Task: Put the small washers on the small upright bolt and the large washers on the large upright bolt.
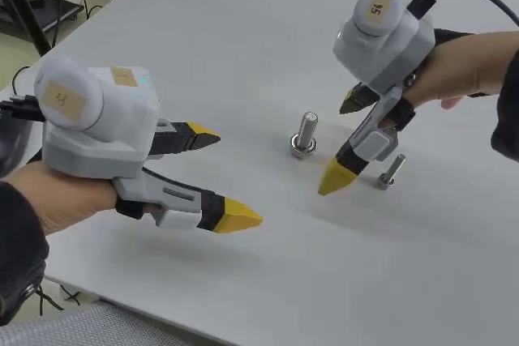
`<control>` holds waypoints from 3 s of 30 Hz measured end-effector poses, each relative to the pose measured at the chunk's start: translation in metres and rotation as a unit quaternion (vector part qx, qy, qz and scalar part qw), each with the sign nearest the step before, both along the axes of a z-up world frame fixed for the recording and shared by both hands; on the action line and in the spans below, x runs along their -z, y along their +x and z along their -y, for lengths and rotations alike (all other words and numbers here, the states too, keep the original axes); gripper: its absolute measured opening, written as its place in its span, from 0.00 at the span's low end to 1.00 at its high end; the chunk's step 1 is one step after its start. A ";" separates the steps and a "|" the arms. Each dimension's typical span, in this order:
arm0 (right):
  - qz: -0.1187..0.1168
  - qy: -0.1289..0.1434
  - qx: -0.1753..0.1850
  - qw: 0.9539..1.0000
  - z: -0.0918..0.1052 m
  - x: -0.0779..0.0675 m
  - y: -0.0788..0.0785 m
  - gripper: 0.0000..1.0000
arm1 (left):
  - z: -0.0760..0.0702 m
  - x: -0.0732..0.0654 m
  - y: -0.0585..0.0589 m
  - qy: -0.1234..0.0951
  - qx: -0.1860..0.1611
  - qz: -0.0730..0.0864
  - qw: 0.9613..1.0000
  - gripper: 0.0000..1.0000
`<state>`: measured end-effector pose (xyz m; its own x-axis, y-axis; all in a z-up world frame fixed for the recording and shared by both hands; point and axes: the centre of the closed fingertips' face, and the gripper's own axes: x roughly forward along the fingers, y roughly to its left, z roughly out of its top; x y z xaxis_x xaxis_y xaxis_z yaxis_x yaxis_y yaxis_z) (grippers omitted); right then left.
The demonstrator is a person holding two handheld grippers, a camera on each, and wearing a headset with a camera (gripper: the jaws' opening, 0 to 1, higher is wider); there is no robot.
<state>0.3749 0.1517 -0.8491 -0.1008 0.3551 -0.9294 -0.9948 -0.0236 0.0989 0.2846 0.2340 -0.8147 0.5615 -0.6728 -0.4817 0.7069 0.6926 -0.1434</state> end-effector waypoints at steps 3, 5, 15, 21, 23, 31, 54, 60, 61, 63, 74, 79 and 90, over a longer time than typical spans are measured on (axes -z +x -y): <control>0.001 0.011 0.010 1.000 0.004 -0.004 0.002 1.00 | 0.001 -0.001 0.000 0.000 0.001 0.001 1.000 0.77; 0.002 0.021 0.016 1.000 0.006 -0.007 0.002 1.00 | 0.001 -0.001 0.001 0.001 0.001 0.001 1.000 0.77; 0.013 0.042 0.051 0.998 0.028 -0.013 0.003 1.00 | 0.004 -0.004 0.002 0.005 0.009 0.003 1.000 0.77; 0.018 0.055 0.079 0.995 0.042 -0.019 0.004 1.00 | 0.008 -0.005 0.003 0.009 0.017 0.002 1.000 0.77; 0.023 0.059 0.085 0.994 0.046 -0.020 0.005 1.00 | 0.009 -0.005 0.003 0.010 0.019 0.002 1.000 0.77; 0.028 0.072 0.120 0.990 0.066 -0.023 0.000 1.00 | 0.012 -0.006 0.003 0.014 0.030 -0.001 0.999 0.77; 0.042 0.109 0.205 0.972 0.113 -0.025 -0.037 1.00 | 0.023 -0.010 -0.008 0.024 0.055 -0.003 0.998 0.77; 0.048 0.121 0.221 0.966 0.118 -0.029 -0.053 1.00 | 0.022 -0.015 -0.015 0.024 0.058 0.000 0.998 0.77; 0.053 0.124 0.224 0.965 0.119 -0.030 -0.055 1.00 | 0.022 -0.017 -0.016 0.024 0.057 0.002 0.998 0.77; 0.055 0.131 0.230 0.963 0.120 -0.031 -0.062 1.00 | 0.022 -0.020 -0.018 0.023 0.056 0.005 0.998 0.77; 0.077 0.162 0.250 0.951 0.124 -0.034 -0.093 1.00 | 0.019 -0.028 -0.031 0.015 0.050 0.014 0.999 0.78; 0.088 0.184 0.260 0.944 0.120 -0.040 -0.103 1.00 | 0.020 -0.030 -0.037 0.008 0.047 0.014 0.999 0.78; 0.102 0.204 0.270 0.935 0.116 -0.033 -0.118 1.00 | 0.013 -0.022 -0.049 -0.002 0.033 0.004 0.999 0.78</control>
<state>0.2565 0.0359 -0.8162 0.3600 0.6326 -0.6857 -0.8695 0.4939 -0.0008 0.2356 0.2211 -0.7924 0.5190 -0.7107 -0.4749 0.7523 0.6436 -0.1410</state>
